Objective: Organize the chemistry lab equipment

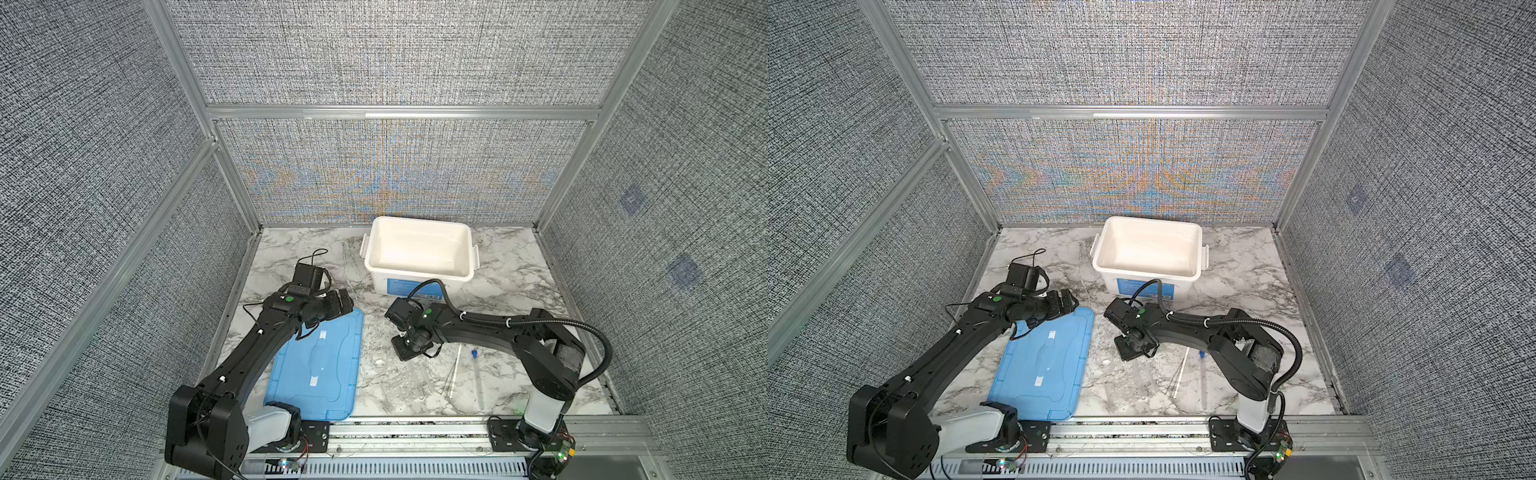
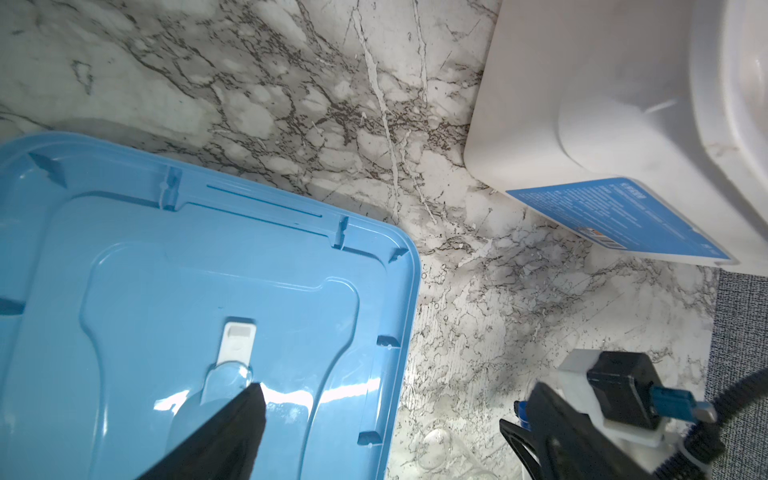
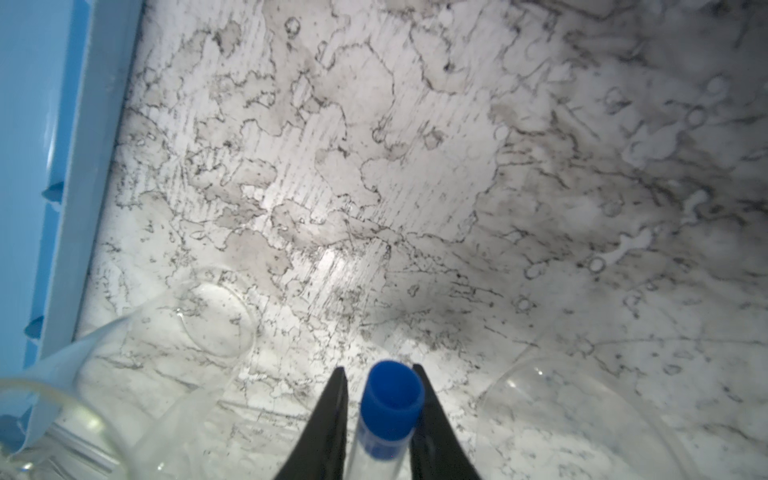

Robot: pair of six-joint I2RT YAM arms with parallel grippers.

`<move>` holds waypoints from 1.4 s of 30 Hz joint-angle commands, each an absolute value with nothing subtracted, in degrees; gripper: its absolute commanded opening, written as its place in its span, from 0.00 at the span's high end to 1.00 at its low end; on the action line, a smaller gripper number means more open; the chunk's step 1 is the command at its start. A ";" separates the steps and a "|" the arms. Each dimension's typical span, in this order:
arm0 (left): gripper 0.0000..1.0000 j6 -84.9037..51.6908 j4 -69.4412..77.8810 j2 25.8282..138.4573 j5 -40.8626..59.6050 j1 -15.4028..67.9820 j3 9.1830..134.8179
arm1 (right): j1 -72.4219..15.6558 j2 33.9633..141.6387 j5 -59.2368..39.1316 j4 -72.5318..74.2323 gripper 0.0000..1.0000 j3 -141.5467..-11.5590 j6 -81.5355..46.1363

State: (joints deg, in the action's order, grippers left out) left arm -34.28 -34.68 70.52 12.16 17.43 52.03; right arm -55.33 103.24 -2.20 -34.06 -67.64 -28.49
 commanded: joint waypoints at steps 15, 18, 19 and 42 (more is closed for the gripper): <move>0.01 -34.01 -35.51 70.30 13.07 17.27 53.17 | -57.13 88.37 3.32 -25.72 0.82 -59.43 -29.94; 0.01 -33.82 -36.10 70.65 13.32 17.31 54.11 | -58.65 83.23 7.41 -19.64 0.84 -55.16 -27.60; 0.01 -33.81 -36.30 70.71 13.28 17.36 54.56 | -59.16 81.55 8.04 -16.82 0.84 -53.55 -26.33; 0.01 -36.99 -33.95 64.29 6.51 17.34 53.25 | -72.07 64.59 26.01 45.39 0.87 -21.91 -6.52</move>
